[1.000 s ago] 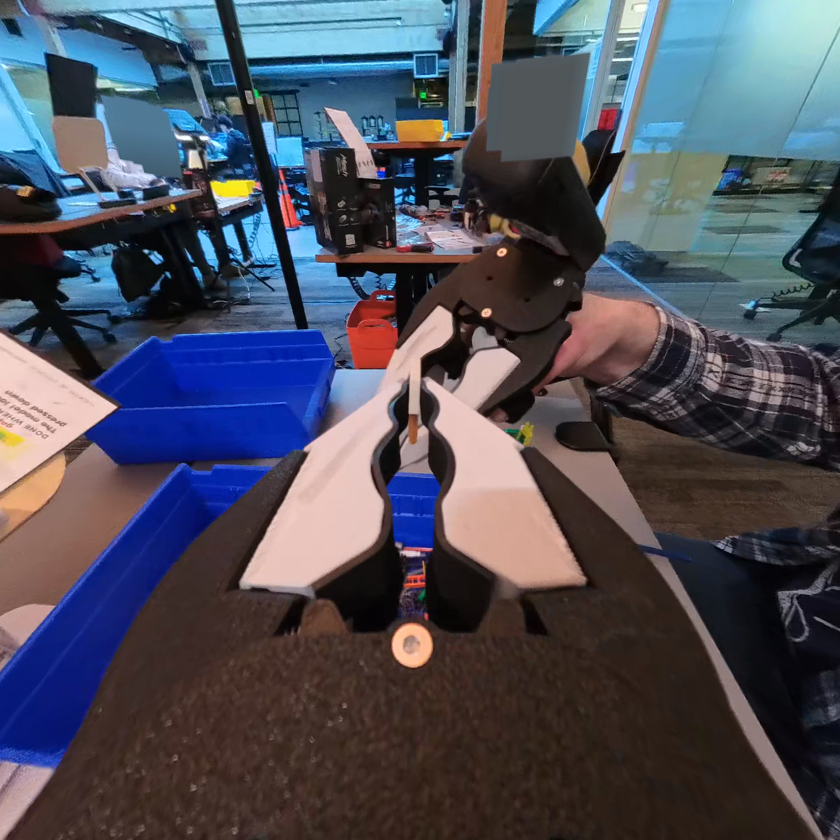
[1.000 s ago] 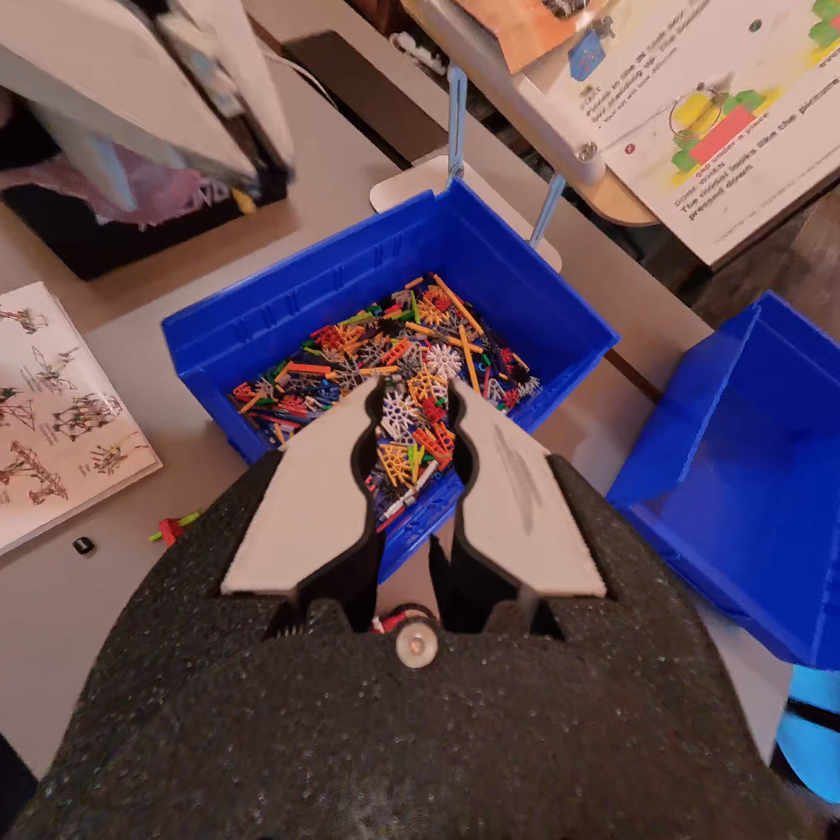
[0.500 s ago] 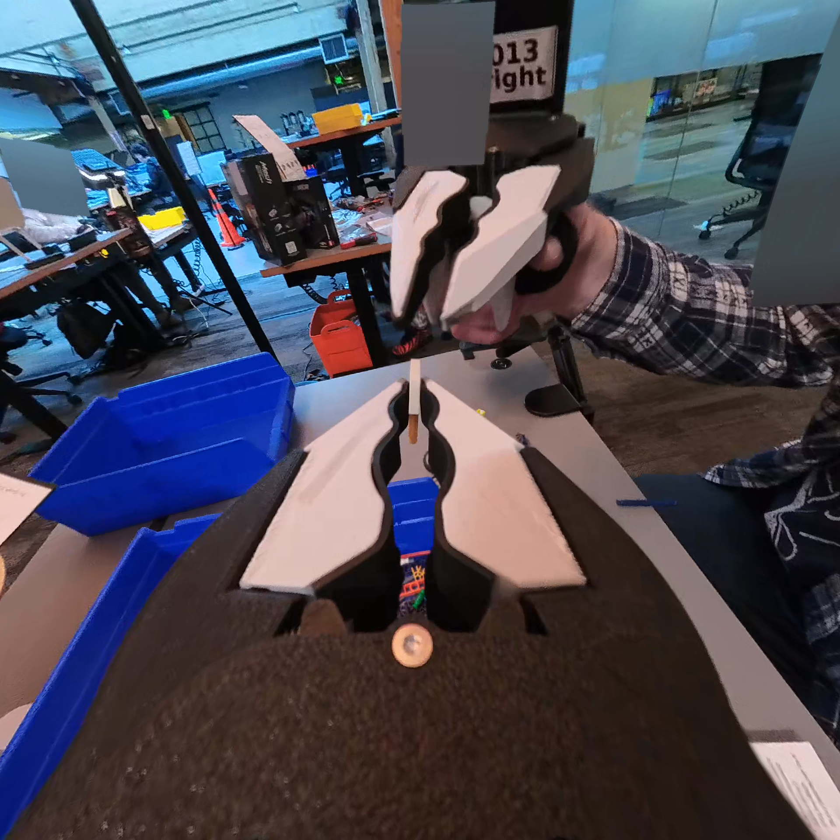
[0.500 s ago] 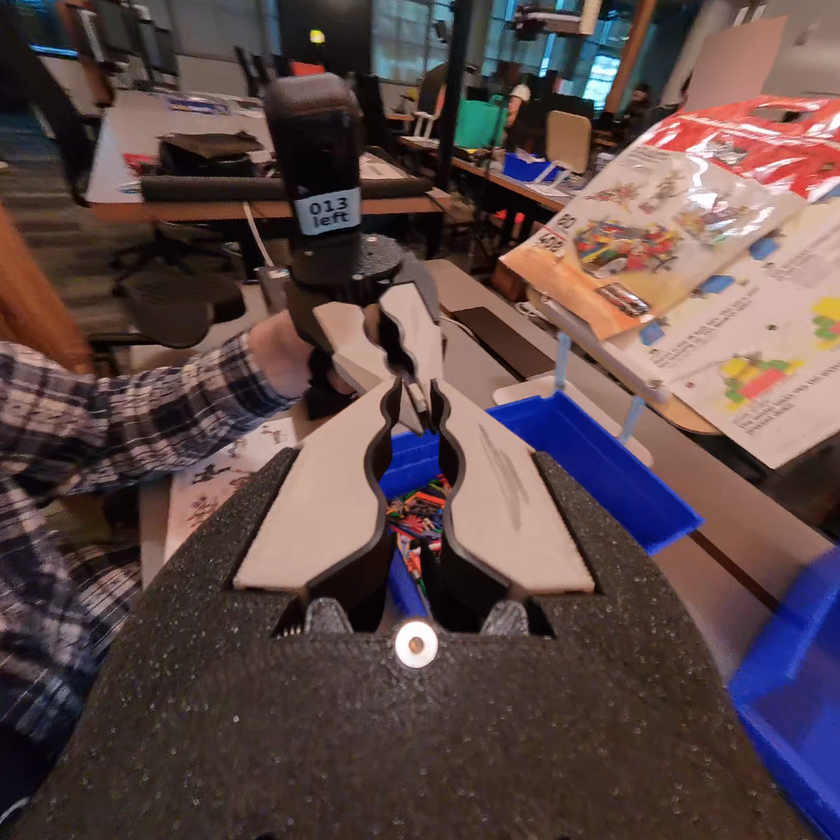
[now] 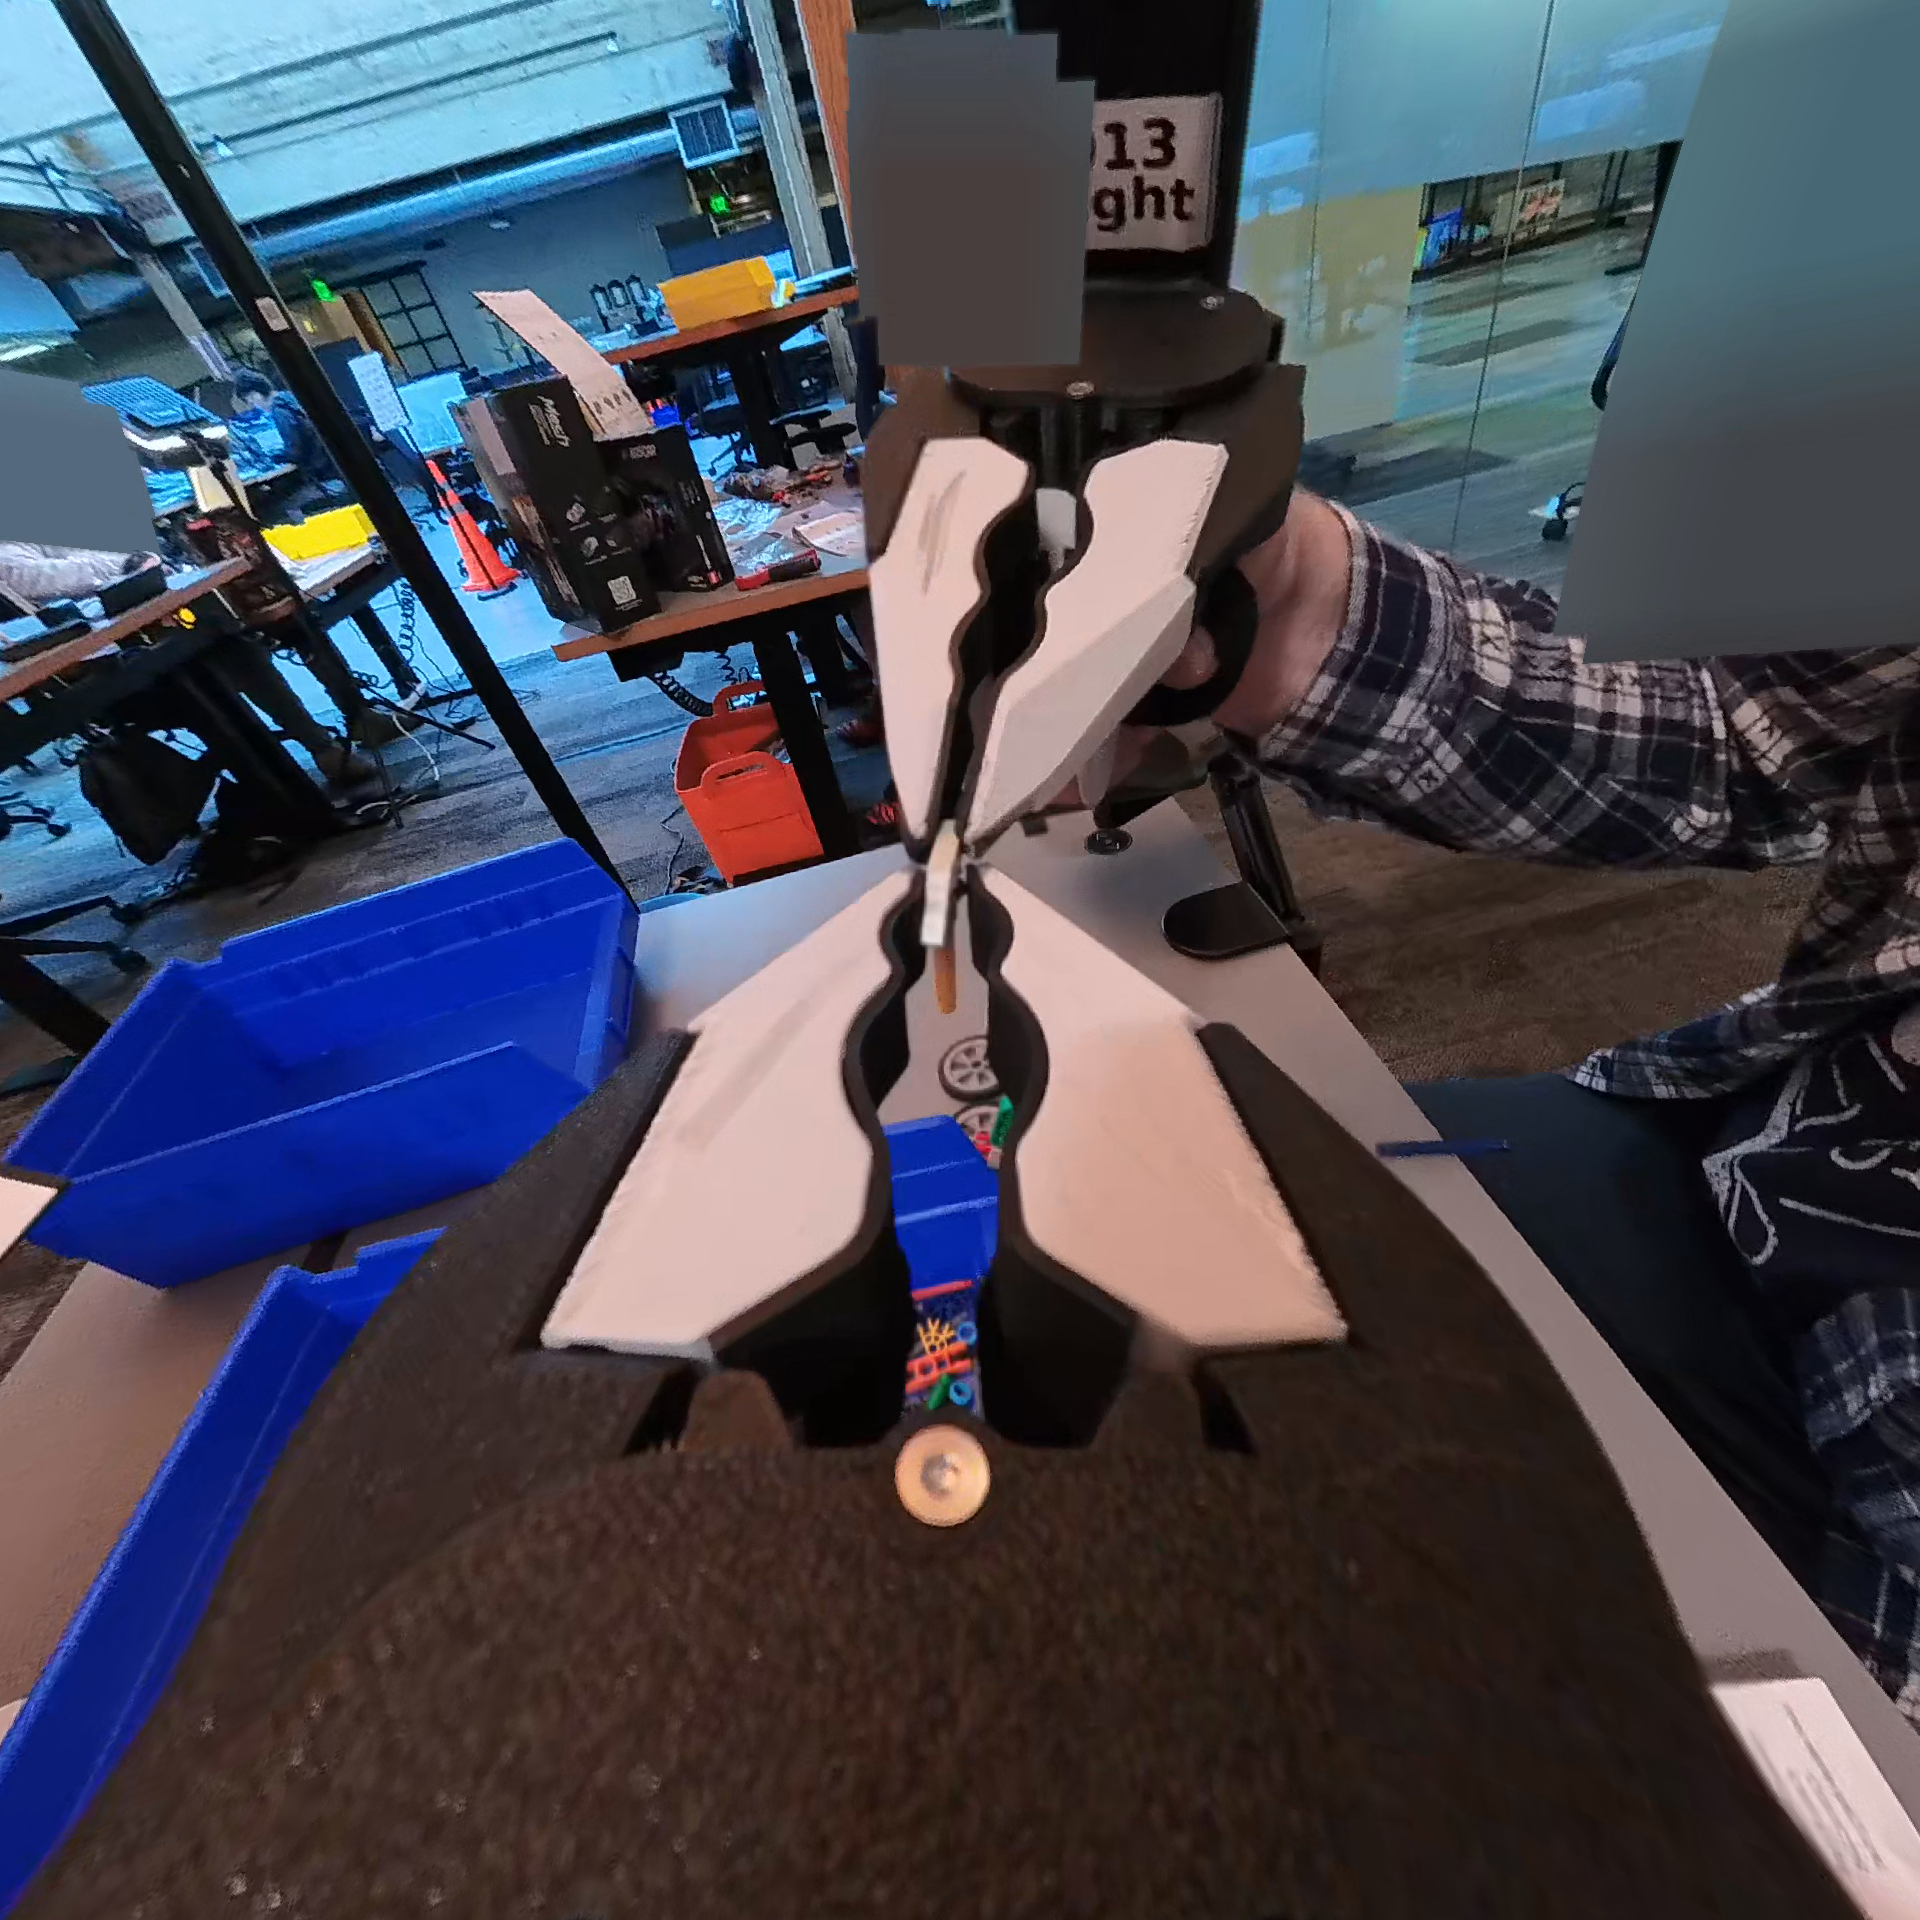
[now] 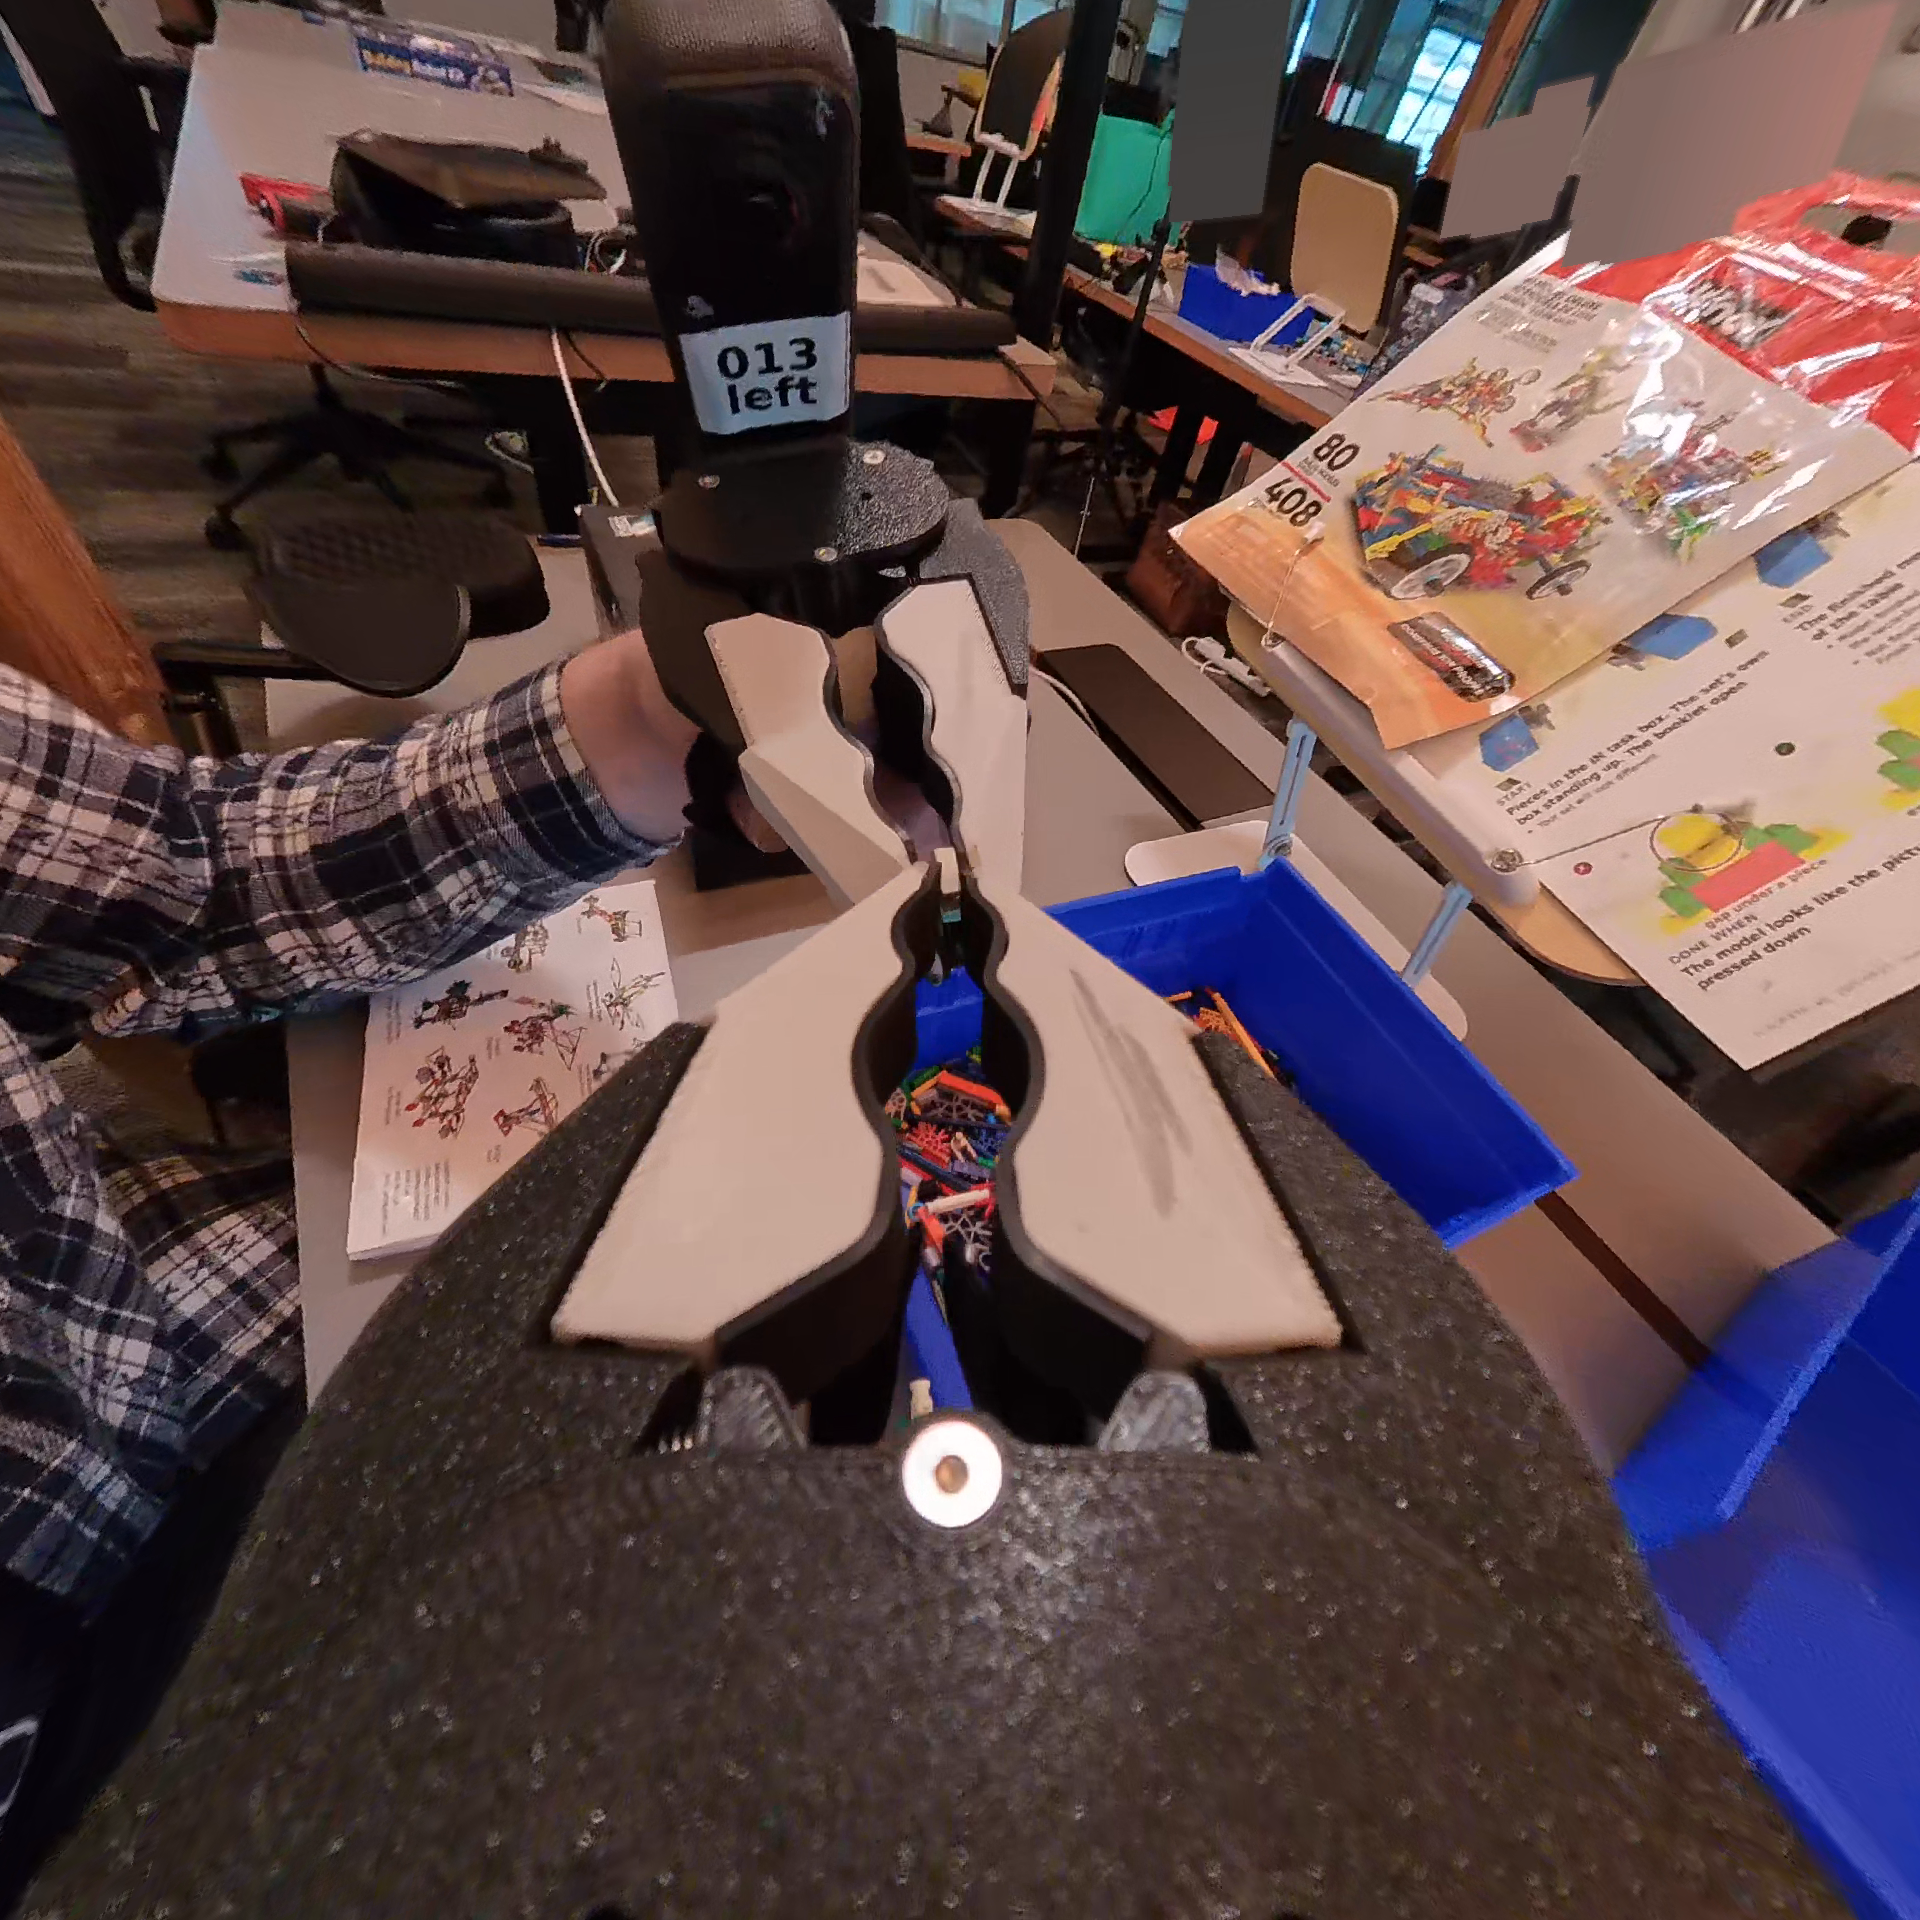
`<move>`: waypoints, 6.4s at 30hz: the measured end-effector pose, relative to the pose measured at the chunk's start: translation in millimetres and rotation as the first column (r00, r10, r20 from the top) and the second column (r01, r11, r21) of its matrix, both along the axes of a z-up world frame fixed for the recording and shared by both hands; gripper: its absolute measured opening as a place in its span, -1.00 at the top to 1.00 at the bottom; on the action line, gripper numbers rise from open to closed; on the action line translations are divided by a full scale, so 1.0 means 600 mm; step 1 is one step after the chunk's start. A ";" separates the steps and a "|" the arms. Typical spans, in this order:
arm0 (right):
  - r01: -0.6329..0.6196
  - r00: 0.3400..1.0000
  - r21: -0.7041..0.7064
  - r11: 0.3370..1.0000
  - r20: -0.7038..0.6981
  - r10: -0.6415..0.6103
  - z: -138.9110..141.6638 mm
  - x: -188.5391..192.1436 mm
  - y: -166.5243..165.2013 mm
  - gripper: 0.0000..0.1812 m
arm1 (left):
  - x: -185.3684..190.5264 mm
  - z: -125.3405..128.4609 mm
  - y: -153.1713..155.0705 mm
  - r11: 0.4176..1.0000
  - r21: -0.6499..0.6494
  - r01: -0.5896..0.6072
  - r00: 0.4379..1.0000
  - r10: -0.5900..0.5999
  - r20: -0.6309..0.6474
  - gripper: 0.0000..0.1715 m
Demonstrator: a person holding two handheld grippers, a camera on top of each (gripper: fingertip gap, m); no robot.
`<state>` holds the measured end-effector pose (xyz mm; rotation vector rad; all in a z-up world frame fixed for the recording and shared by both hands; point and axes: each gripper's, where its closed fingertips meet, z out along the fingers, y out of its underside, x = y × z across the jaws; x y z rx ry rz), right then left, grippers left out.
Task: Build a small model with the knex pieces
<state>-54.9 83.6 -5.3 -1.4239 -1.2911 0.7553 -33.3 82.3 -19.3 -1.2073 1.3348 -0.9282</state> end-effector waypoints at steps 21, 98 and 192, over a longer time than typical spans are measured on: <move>-0.022 1.000 -0.007 1.000 -0.010 0.021 0.004 0.017 -0.015 0.96 | 0.017 -0.001 -0.019 0.998 -0.016 0.058 0.998 -0.058 0.002 0.99; 0.280 0.954 0.248 0.927 -0.181 -0.240 0.041 0.041 0.022 0.99 | 0.035 0.036 0.011 0.972 -0.230 0.040 0.979 0.007 0.204 1.00; 0.268 0.956 0.349 0.898 0.022 -0.294 -0.008 0.048 0.036 0.99 | 0.047 0.000 0.034 0.983 0.071 -0.167 0.986 0.167 0.008 1.00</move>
